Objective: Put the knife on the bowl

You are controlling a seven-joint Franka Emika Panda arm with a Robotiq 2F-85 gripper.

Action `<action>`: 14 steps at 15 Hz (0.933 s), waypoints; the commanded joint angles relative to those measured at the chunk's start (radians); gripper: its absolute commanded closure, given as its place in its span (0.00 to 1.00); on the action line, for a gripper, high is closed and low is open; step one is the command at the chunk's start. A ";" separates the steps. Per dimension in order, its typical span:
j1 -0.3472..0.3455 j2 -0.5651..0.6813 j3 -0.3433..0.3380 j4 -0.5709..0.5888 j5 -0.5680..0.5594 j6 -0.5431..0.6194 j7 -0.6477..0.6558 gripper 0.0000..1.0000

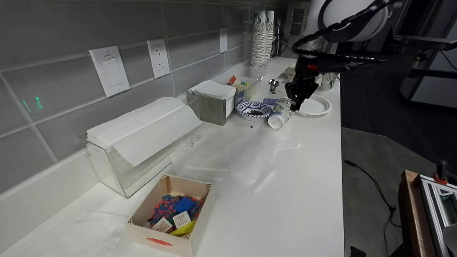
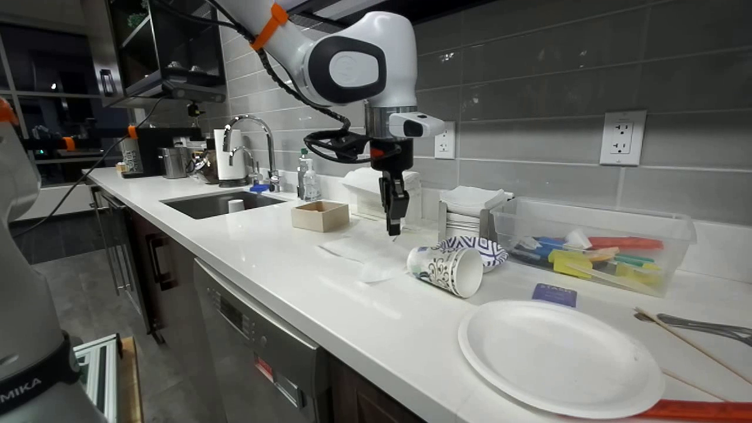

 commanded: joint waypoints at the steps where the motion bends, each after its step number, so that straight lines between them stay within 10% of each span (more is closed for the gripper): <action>1: 0.012 0.144 0.003 0.157 0.072 -0.017 0.040 0.97; 14: -0.026 0.445 -0.007 0.484 0.178 -0.046 0.120 0.97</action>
